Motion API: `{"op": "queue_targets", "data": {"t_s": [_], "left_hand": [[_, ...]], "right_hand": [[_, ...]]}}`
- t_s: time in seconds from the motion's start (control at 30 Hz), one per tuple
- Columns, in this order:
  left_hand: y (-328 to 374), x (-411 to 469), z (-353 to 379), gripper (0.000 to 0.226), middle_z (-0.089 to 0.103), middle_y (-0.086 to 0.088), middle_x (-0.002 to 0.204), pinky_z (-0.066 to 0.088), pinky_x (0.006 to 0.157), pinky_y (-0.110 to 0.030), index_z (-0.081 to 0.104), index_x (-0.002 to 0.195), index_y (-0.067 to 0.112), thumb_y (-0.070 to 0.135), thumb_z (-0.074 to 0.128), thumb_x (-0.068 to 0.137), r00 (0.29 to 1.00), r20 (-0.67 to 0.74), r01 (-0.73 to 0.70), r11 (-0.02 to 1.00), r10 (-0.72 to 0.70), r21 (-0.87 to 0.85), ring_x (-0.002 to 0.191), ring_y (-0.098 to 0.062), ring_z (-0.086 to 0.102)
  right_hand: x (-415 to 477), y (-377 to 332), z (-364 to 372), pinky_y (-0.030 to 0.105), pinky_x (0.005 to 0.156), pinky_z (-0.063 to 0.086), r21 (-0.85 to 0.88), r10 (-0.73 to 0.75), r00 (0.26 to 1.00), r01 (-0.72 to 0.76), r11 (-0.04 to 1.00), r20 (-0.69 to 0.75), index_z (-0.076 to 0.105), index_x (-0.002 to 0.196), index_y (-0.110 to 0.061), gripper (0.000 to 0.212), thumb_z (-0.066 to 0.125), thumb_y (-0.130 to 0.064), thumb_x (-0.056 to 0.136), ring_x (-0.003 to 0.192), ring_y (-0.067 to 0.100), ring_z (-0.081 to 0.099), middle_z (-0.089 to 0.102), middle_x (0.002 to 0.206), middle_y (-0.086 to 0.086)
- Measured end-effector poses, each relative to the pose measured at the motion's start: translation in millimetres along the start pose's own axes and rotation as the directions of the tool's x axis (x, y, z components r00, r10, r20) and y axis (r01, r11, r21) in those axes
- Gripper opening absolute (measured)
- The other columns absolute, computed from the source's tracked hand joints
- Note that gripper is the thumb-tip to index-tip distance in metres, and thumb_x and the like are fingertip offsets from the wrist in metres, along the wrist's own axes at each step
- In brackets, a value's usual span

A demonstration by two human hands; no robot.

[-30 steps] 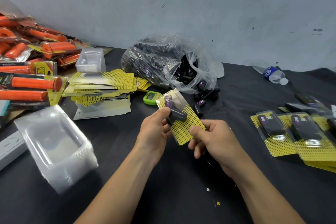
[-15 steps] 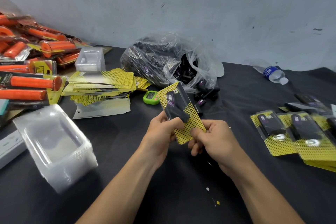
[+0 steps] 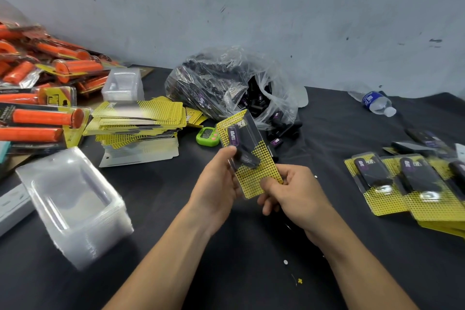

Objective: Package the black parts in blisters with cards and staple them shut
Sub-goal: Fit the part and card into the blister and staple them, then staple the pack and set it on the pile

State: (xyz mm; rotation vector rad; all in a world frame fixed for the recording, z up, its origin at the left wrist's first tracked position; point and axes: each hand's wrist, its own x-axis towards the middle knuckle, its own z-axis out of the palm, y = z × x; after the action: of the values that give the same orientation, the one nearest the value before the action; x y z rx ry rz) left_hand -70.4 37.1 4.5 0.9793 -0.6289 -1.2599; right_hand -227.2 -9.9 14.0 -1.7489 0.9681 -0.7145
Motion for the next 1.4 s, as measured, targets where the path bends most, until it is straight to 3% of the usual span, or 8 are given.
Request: {"op": "queue_targets", "data": {"t_s": [0.23,0.47,0.63,0.8,0.93,1.1,1.23,1.4], "left_hand": [[-2,6,-5,0.015,0.078,-0.008,0.103,0.06,0.08,-0.032,0.072,0.109,0.015,0.017,0.067,0.095,0.97,-0.143,-0.196,0.981,0.194,0.005,0.091,-0.019,0.074],[3,4,-5,0.029,0.075,-0.008,0.098,0.049,0.091,-0.042,0.07,0.111,0.011,0.016,0.073,0.082,0.97,-0.117,-0.221,0.975,0.215,-0.039,0.089,-0.022,0.069],[0,0,0,0.049,0.072,-0.017,0.126,0.055,0.091,-0.041,0.063,0.134,0.007,0.039,0.05,0.099,0.998,0.065,-0.009,1.0,0.01,-0.02,0.107,-0.029,0.069],[0,5,-4,0.034,0.075,-0.014,0.114,0.061,0.082,-0.043,0.066,0.123,0.009,0.026,0.06,0.094,0.998,-0.021,-0.063,0.996,0.062,-0.062,0.101,-0.028,0.071],[-2,10,-10,0.017,0.077,-0.005,0.103,0.056,0.087,-0.044,0.065,0.119,0.017,0.013,0.055,0.105,0.981,-0.175,-0.094,0.995,0.088,-0.028,0.096,-0.021,0.074],[1,13,-11,0.016,0.074,0.006,0.088,0.053,0.052,-0.023,0.064,0.114,0.02,0.01,0.057,0.104,0.953,-0.273,-0.143,0.989,0.133,-0.018,0.068,-0.005,0.071],[2,11,-7,0.015,0.073,0.008,0.082,0.056,0.057,-0.024,0.063,0.108,0.023,0.01,0.057,0.104,0.953,-0.262,-0.161,0.986,0.148,-0.029,0.069,-0.005,0.071],[11,7,-8,0.014,0.07,-0.002,0.098,0.055,0.082,-0.032,0.062,0.106,0.022,0.015,0.051,0.107,0.98,-0.177,-0.128,0.969,0.09,-0.213,0.084,-0.014,0.068]], "right_hand": [[-6,-1,1,0.032,0.058,0.049,-0.382,-0.183,0.97,0.11,0.918,-0.159,0.067,0.072,-0.018,0.021,0.066,-0.024,0.092,0.053,0.014,0.063,0.065,0.054,-0.001],[-4,0,-2,0.024,0.049,0.043,-0.209,-0.091,0.984,0.059,0.976,-0.151,0.068,0.064,-0.011,0.026,0.069,-0.011,0.09,0.043,0.014,0.058,0.067,0.055,0.006],[-2,-2,-4,0.024,0.047,0.043,0.066,-0.055,0.986,0.066,0.996,-0.154,0.074,0.07,-0.008,0.026,0.066,-0.001,0.094,0.042,0.017,0.054,0.068,0.06,0.015],[-5,-9,-5,0.031,0.06,0.05,-0.157,-0.05,0.988,0.026,0.987,-0.149,0.073,0.074,-0.015,0.022,0.065,-0.016,0.095,0.052,0.016,0.064,0.071,0.062,0.006],[-15,-19,-26,0.04,0.071,0.049,-0.656,-0.181,0.93,-0.078,0.751,-0.318,0.061,0.089,-0.026,0.022,0.049,-0.041,0.101,0.074,0.02,0.062,0.066,0.072,-0.006],[-45,-12,-19,0.038,0.081,0.044,-0.844,0.273,0.952,-0.258,0.47,-0.139,0.044,0.125,-0.033,0.065,0.054,-0.081,0.083,0.113,0.02,0.058,0.056,0.122,-0.01],[-47,-9,-20,0.037,0.083,0.05,-0.744,0.236,0.964,-0.246,0.621,-0.121,0.044,0.12,-0.039,0.057,0.066,-0.069,0.078,0.104,0.015,0.06,0.056,0.114,-0.017],[-41,-14,-21,0.031,0.077,0.057,-0.222,0.199,0.975,-0.215,0.951,-0.095,0.065,0.1,-0.05,0.048,0.066,-0.066,0.055,0.082,-0.002,0.067,0.072,0.09,-0.021]]}}
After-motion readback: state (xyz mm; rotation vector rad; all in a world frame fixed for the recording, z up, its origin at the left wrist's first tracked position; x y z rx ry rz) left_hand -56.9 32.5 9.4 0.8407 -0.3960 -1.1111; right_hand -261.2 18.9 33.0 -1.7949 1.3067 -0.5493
